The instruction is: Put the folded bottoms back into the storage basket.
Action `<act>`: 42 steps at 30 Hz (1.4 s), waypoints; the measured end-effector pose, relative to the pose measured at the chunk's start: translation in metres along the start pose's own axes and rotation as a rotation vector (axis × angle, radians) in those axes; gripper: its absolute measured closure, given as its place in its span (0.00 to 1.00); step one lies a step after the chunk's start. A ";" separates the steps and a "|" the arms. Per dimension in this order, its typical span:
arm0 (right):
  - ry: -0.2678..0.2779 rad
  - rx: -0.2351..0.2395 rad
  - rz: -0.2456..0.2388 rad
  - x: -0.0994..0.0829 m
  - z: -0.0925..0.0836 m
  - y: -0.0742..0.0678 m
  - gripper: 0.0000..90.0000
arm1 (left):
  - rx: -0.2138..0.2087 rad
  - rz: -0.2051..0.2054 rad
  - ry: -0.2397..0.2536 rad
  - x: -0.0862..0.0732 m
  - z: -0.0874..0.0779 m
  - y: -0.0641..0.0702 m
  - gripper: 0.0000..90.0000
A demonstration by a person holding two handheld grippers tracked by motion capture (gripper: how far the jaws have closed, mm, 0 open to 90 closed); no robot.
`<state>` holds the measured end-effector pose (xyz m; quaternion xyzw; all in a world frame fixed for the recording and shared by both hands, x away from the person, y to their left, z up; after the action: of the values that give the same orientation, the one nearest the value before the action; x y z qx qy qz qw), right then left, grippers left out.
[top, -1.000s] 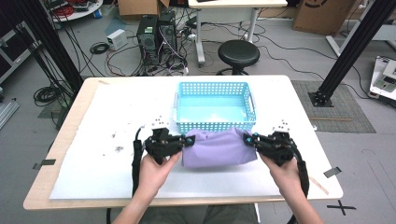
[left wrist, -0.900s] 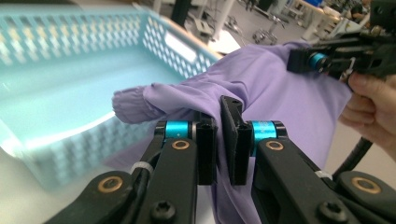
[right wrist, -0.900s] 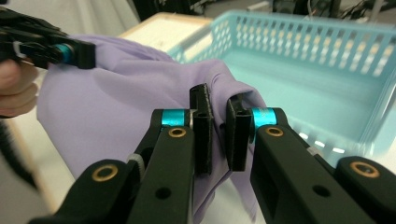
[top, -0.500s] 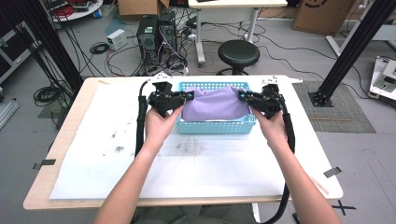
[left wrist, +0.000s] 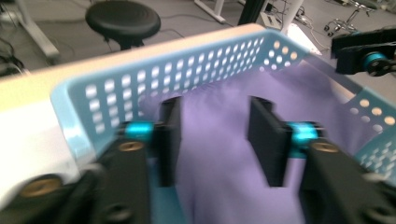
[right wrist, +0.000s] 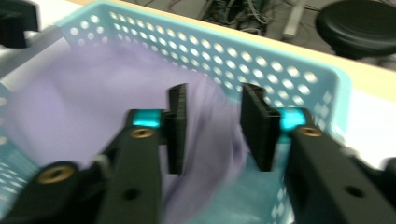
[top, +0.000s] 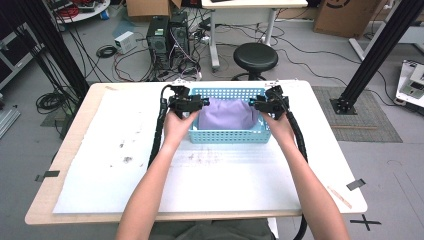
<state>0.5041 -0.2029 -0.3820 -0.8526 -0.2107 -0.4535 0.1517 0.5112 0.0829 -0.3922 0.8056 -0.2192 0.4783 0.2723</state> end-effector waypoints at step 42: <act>0.311 0.166 -0.061 -0.045 -0.114 -0.069 0.26 | 0.001 0.196 0.256 -0.074 -0.181 0.042 0.31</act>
<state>0.3662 -0.2042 -0.3528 -0.7500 -0.2471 -0.5653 0.2384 0.3342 0.1753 -0.3770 0.7130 -0.2599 0.6016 0.2495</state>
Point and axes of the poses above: each handheld gripper's, and its own axes: z roughly forward along the jaws, x roughly out of its top, y roughly to its right, the point moved 4 cm from there along z, roughly forward along the jaws, and after that the axes turned 3 degrees about y, right-handed, at the moved point
